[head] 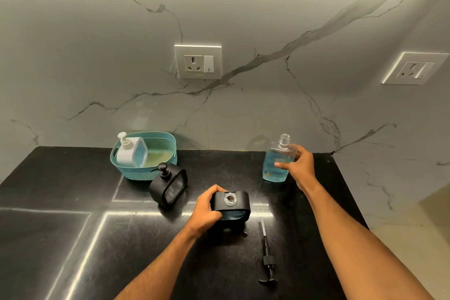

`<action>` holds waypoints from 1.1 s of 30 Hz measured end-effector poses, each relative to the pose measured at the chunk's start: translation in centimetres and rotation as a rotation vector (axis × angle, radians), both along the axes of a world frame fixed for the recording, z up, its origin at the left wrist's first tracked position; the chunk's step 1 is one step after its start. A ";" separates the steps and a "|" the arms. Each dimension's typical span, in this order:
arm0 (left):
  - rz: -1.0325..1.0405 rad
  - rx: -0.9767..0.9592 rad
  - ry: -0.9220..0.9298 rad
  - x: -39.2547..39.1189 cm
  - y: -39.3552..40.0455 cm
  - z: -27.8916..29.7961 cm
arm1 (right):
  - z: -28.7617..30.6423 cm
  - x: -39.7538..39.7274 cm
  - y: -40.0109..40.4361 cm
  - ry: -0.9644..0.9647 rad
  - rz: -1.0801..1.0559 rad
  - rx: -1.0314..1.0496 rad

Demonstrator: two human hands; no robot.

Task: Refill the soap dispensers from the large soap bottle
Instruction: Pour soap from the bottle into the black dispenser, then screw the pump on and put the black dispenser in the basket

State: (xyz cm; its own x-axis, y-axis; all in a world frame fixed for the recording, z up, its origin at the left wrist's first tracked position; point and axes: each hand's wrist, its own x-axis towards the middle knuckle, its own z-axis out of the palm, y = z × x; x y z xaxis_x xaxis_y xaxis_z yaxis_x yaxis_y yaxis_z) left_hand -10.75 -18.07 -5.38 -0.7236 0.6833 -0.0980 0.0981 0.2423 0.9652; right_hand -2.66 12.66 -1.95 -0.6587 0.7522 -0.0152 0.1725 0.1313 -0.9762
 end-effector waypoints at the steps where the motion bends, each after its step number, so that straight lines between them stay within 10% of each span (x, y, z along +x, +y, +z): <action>1: -0.009 0.003 0.002 0.0 0.0 0.0 | -0.1 0.0 0.0 0.000 0.000 -0.005; 24: -0.088 -0.023 0.045 -0.8 -1.0 0.0 | 0.1 1.2 -0.3 -0.014 0.095 0.004; 33: -0.011 -0.005 0.093 0.5 -1.4 -0.3 | -0.5 5.6 -4.4 -0.037 -0.201 0.293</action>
